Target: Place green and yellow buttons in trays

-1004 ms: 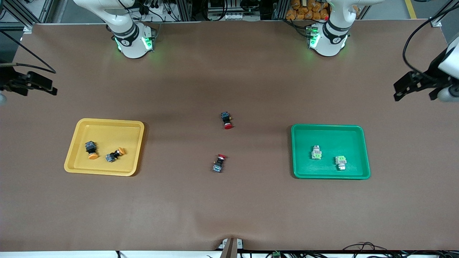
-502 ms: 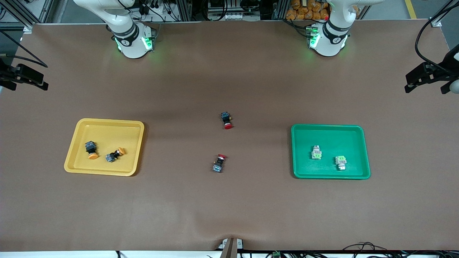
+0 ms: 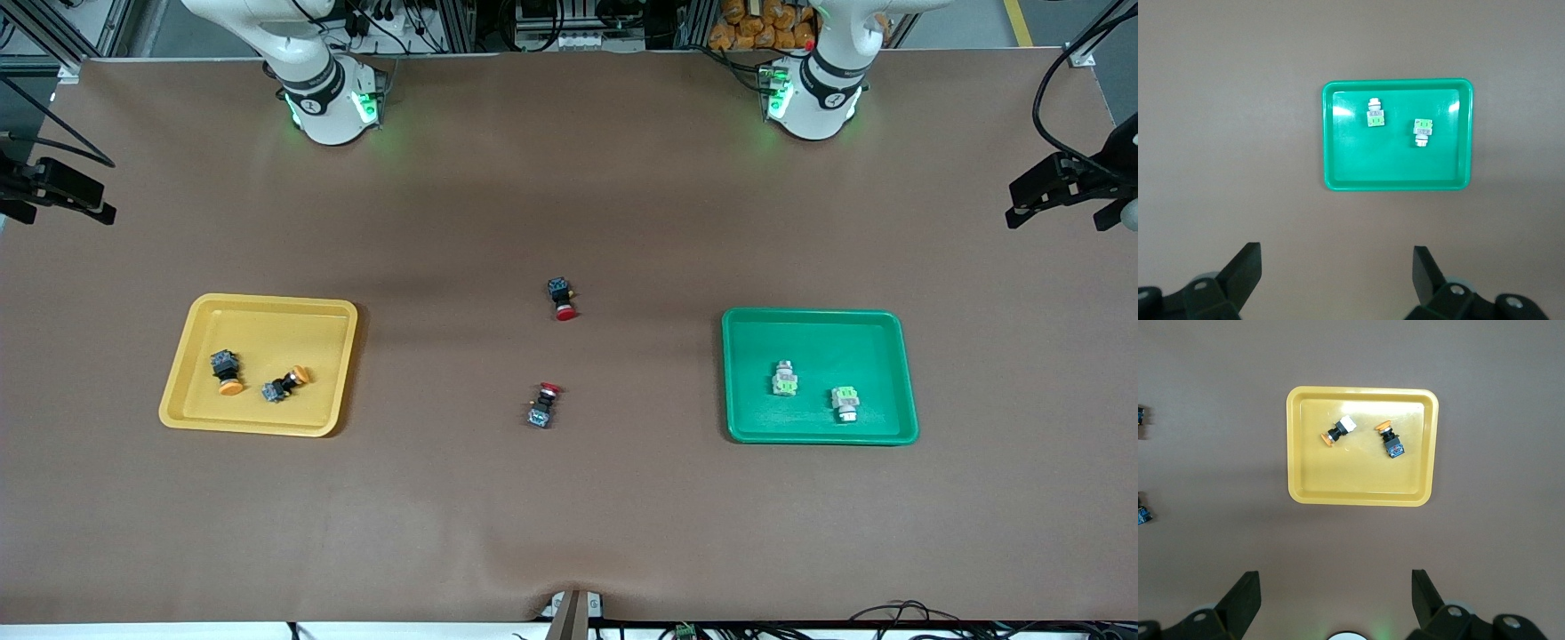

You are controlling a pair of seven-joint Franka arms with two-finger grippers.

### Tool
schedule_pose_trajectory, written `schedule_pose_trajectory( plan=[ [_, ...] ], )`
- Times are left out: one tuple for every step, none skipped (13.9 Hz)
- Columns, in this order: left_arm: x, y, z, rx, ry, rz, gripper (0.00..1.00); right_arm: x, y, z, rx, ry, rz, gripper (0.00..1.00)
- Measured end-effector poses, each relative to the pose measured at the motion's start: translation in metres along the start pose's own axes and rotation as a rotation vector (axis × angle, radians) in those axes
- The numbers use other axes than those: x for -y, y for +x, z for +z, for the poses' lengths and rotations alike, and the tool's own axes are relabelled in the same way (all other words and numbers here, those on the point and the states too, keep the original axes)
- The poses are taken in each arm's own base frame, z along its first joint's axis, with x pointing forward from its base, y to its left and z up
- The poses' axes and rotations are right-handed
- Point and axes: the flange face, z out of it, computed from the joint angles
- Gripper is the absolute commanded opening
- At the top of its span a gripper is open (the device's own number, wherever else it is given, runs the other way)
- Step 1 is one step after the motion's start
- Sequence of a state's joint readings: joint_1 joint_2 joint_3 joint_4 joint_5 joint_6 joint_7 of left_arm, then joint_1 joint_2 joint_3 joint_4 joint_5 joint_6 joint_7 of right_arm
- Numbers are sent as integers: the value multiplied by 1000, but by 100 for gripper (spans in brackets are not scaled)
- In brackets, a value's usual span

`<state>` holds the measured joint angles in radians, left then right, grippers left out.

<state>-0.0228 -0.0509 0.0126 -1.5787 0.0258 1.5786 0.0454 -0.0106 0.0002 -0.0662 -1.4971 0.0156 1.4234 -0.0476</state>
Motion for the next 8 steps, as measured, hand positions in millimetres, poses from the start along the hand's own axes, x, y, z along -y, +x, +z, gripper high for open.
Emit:
schedule_pose_trajectory(
  plan=[
    [0,0,0,0,0,0,100,0,0,0,0,0,0,100],
    [0,0,0,0,-1,0,100,0,0,0,0,0,0,100],
    [0,0,0,0,-2,-1,100,0,0,0,0,0,0,100],
    [0,0,0,0,-2,-2,100,0,0,0,0,0,0,100],
    [0,0,0,0,-4,-3,100,0,0,0,0,0,0,100],
    [1,0,0,1,-9,-7,100,0,0,0,0,0,0,100],
    [1,0,0,3,-22,-16,100,0,1,1,1,0,0,100],
    [2,-1,1,8,-30,-27,100,0,1,1,2,0,0,100]
  ],
)
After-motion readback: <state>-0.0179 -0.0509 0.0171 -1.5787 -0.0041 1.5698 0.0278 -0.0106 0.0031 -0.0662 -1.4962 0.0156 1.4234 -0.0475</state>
